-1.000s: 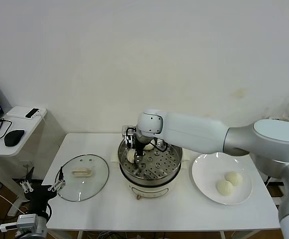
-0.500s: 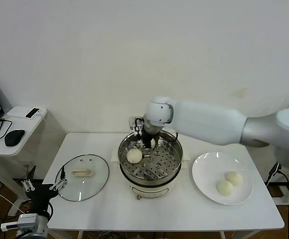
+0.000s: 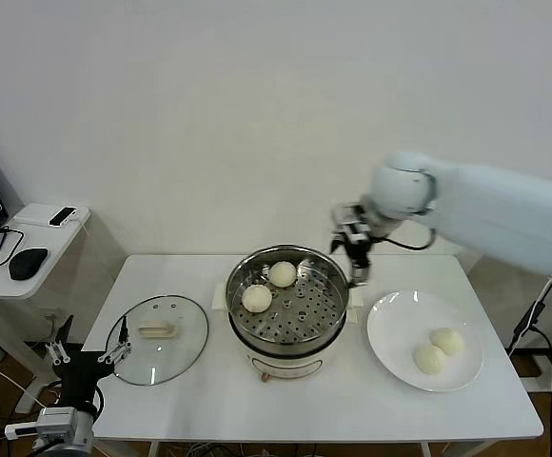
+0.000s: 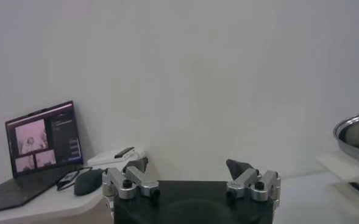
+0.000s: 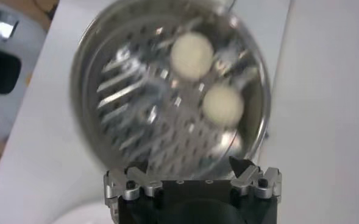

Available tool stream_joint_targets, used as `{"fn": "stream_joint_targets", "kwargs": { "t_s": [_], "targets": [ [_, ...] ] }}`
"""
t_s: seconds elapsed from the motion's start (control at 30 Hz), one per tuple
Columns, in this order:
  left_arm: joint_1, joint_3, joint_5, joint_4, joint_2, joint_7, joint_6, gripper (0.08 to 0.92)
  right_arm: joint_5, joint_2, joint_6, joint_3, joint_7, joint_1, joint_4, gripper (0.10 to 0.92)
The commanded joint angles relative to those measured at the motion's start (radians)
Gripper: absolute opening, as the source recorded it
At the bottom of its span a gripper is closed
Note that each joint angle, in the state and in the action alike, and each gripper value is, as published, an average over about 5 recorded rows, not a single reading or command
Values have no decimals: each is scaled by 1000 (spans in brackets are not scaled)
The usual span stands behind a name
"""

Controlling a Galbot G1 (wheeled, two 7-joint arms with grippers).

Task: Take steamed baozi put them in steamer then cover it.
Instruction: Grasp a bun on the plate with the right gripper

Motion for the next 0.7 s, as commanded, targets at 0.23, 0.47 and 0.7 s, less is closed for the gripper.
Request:
{"fn": "stream_joint_targets", "kwargs": {
  "t_s": [0.23, 0.47, 0.7],
  "targets": [
    [6, 28, 21, 22, 9, 1, -1, 823, -283, -429, 145, 110, -52, -267, 135, 823],
    [14, 39, 36, 31, -8, -1, -5, 823, -376, -445, 171, 211, -20, -425, 103, 823],
    [22, 34, 43, 27, -11, -1, -5, 823, -429, -409, 170, 477, 15, -761, 41, 823]
  ]
}}
